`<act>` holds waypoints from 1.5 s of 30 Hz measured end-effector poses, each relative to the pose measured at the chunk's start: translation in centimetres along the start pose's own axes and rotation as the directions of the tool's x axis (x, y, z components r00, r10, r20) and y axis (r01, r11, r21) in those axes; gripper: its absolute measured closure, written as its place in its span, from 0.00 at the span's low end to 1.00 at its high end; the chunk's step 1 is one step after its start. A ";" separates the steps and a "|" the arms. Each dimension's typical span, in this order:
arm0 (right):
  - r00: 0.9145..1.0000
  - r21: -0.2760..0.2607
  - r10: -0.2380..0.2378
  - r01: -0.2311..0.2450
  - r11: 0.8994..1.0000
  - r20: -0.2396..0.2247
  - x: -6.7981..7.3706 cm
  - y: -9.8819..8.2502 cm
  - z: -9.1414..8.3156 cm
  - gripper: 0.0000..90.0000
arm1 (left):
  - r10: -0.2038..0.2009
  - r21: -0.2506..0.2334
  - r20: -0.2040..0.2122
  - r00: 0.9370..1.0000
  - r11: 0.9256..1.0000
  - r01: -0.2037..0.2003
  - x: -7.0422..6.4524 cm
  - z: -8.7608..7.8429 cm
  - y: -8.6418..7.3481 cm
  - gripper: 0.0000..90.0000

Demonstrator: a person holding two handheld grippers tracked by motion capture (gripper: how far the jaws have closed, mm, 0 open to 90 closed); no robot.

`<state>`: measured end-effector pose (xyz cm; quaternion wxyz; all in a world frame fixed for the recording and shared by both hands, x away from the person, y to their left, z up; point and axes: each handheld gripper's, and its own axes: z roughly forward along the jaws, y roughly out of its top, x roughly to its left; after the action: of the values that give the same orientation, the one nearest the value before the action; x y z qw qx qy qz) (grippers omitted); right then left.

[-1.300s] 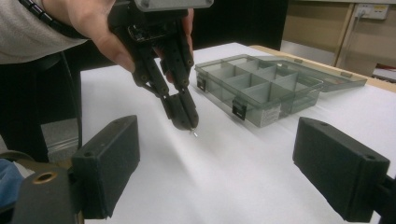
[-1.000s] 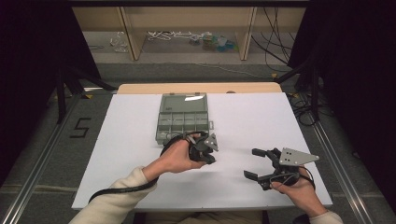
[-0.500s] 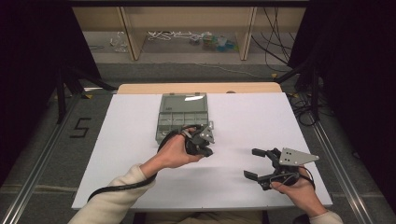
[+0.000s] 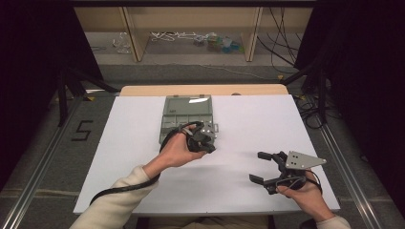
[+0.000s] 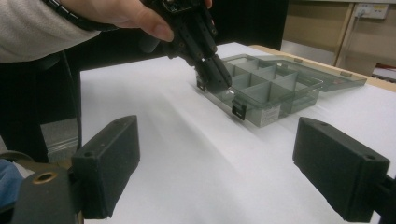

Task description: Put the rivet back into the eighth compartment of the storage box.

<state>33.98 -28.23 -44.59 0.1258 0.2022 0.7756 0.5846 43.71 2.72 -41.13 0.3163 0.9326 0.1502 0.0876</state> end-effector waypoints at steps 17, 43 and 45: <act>1.000 -0.006 -0.006 0.006 1.000 0.001 -0.1 0.0 0.0 0.18 | -0.048 -0.021 -0.056 0.997 0.999 0.047 2.2 -0.1 0.6 0.96; 1.000 -0.004 -0.002 0.002 1.000 0.004 -0.1 -0.1 0.0 0.18 | -0.106 -0.009 -0.116 0.988 0.994 0.106 4.8 1.6 0.6 0.96; 1.000 -0.024 0.000 -0.001 1.000 -0.006 -0.1 -0.1 0.2 0.18 | -0.133 -0.023 -0.123 0.983 0.991 0.132 5.0 1.8 0.4 0.96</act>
<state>34.12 -28.12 -44.75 0.1258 0.1992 0.7689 0.5944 48.95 3.07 -41.90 0.3183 0.9109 0.2306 0.1253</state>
